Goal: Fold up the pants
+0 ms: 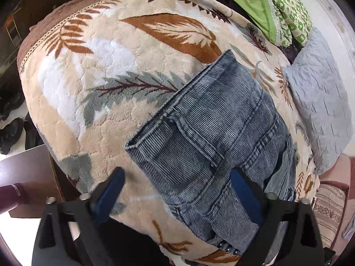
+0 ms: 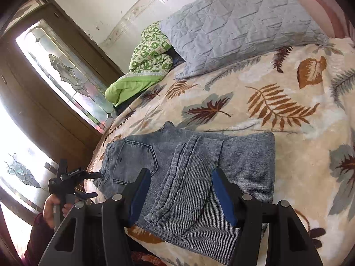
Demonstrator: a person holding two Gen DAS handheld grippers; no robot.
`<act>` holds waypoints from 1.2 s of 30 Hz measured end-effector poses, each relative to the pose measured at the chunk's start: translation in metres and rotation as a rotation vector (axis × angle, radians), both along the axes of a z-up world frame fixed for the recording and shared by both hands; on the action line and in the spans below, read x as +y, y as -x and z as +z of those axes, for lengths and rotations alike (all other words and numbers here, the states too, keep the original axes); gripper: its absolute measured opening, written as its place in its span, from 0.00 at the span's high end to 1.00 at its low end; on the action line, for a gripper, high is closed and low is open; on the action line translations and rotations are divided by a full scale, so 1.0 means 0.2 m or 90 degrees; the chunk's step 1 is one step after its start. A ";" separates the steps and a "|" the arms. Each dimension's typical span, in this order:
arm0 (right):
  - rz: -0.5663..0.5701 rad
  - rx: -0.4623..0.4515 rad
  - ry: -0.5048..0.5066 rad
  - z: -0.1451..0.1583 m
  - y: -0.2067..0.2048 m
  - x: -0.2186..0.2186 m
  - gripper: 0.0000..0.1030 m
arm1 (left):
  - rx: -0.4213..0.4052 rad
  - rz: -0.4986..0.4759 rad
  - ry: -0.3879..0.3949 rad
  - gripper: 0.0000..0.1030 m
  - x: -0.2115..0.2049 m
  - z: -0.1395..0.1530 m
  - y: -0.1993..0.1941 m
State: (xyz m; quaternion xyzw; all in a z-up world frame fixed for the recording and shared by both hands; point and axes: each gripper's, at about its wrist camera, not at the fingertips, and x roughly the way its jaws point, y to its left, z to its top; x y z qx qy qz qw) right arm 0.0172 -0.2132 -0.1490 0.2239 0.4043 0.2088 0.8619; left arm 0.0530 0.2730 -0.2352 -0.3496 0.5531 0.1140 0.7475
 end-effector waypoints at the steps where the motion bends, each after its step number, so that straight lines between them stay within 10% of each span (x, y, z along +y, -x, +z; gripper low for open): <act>1: -0.001 0.005 -0.001 -0.01 -0.01 0.00 0.40 | -0.002 0.004 0.012 0.26 0.01 -0.02 -0.01; 9: -0.013 0.038 0.002 -0.11 -0.05 0.00 0.40 | -0.036 -0.017 0.012 0.52 -0.03 0.01 -0.06; 17: -0.047 0.134 -0.046 -0.27 -0.11 -0.07 0.40 | -0.060 0.014 0.006 0.42 -0.05 0.00 -0.07; 25: -0.057 0.202 -0.100 -0.39 -0.14 -0.13 0.41 | -0.089 0.001 -0.097 0.85 -0.17 0.13 -0.05; 36: -0.143 0.129 -0.104 -0.26 -0.06 -0.39 0.41 | -0.251 -0.157 -0.256 0.88 -0.60 0.62 0.06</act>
